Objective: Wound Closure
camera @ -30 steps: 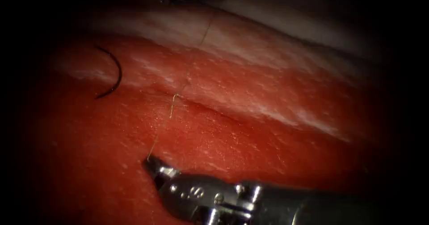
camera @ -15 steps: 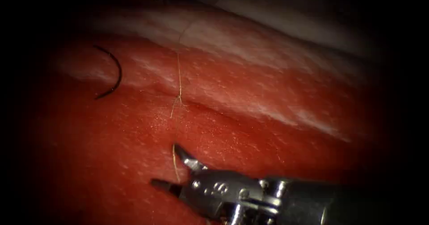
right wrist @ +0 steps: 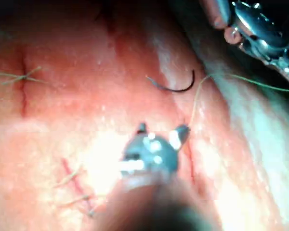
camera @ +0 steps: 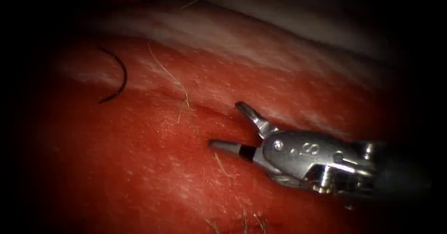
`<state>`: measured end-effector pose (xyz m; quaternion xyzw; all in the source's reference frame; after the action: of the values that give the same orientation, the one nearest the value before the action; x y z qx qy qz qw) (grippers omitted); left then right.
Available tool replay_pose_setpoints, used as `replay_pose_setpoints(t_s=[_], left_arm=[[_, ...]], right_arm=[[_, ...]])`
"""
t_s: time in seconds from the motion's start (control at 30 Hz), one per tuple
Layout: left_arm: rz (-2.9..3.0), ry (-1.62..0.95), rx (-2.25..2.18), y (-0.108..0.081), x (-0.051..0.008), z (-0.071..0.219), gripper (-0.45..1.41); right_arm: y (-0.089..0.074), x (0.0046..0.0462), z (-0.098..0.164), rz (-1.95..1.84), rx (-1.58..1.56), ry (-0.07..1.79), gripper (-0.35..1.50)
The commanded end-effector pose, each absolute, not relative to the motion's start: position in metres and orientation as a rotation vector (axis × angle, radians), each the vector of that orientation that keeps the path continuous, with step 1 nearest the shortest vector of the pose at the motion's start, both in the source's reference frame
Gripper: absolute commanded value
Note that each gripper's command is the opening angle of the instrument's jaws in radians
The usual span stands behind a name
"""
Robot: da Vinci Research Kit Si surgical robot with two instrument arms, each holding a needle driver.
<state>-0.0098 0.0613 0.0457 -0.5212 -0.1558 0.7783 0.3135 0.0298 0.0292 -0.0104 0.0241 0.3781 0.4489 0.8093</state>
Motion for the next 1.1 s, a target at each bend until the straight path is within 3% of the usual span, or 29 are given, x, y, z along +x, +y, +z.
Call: replay_pose_setpoints(t_s=[0.03, 0.2, 0.23, 0.4, 0.7, 1.1], left_arm=[[2.044, -0.406, -1.385, 0.061, -0.0097, 0.045, -0.35], [2.013, -0.419, -1.412, 0.062, -0.0082, 0.042, -0.35], [2.009, -0.424, -1.418, 0.062, -0.0079, 0.041, -0.35], [1.990, -0.428, -1.436, 0.062, -0.0074, 0.039, -0.35], [1.947, -0.440, -1.472, 0.062, -0.0076, 0.036, -0.35], [1.920, -0.452, -1.491, 0.062, -0.0078, 0.034, -0.35]], right_arm=[[0.030, 0.0300, -0.009, 0.937, 0.078, 0.839, 1.47], [0.028, 0.0277, -0.011, 0.869, 0.241, 0.902, 1.45], [0.028, 0.0272, -0.012, 0.859, 0.257, 0.906, 1.35], [0.030, 0.0277, -0.013, 0.881, 0.240, 0.900, 1.31], [0.036, 0.0342, -0.007, 0.933, 0.182, 0.904, 1.36], [0.035, 0.0380, -0.001, 0.905, 0.148, 0.860, 1.43]])
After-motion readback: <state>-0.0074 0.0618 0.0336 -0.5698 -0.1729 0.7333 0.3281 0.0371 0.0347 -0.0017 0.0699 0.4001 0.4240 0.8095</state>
